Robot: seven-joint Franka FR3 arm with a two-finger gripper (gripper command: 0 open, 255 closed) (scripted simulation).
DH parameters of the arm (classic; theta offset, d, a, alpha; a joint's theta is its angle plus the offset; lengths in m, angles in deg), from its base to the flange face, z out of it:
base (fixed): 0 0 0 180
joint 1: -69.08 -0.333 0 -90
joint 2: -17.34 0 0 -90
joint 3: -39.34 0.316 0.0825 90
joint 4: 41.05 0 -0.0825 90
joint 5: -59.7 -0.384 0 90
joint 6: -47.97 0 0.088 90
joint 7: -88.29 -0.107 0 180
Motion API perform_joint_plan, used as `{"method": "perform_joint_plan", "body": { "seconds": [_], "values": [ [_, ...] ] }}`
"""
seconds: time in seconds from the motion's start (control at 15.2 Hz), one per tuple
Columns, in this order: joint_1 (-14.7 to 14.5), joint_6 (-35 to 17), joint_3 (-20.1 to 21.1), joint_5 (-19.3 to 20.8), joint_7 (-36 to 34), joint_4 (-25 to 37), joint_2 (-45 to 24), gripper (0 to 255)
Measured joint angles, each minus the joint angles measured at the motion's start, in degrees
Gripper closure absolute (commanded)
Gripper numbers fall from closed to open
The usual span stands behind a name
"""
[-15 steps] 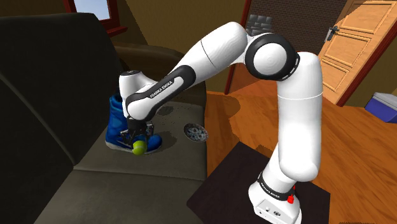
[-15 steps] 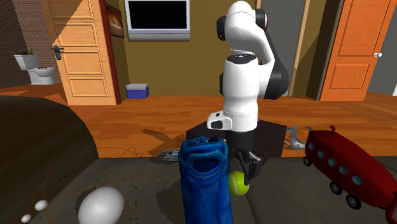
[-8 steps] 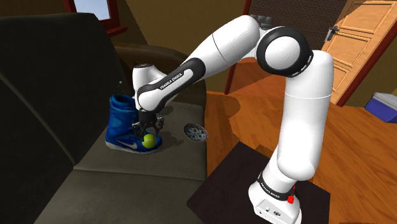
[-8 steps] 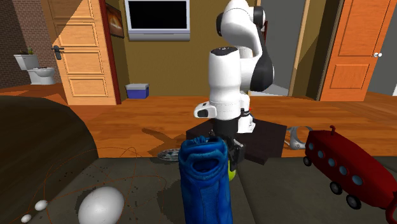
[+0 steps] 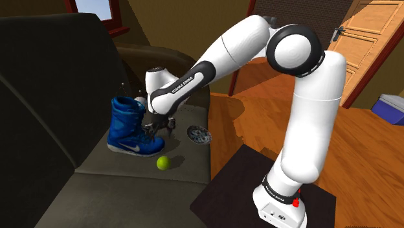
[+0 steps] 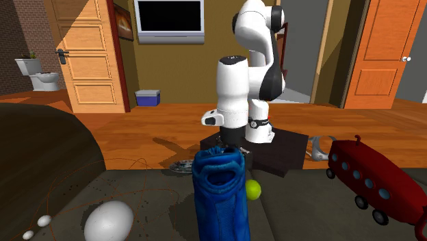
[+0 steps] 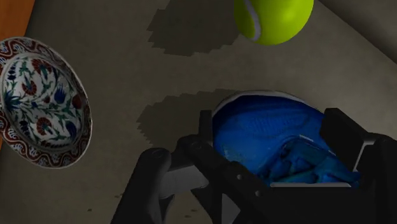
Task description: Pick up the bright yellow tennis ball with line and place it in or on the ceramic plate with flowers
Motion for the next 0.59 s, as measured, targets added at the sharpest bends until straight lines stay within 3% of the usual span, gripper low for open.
{"method": "perform_joint_plan", "body": {
  "seconds": [0.4, 0.59],
  "values": [
    [-10.13, -3.25, -1.65, 15.34, -16.25, -3.09, -3.74, 0],
    [-11.53, -4.77, -2.59, 18.38, -18.93, -3.63, -5.47, 0]
  ]
}}
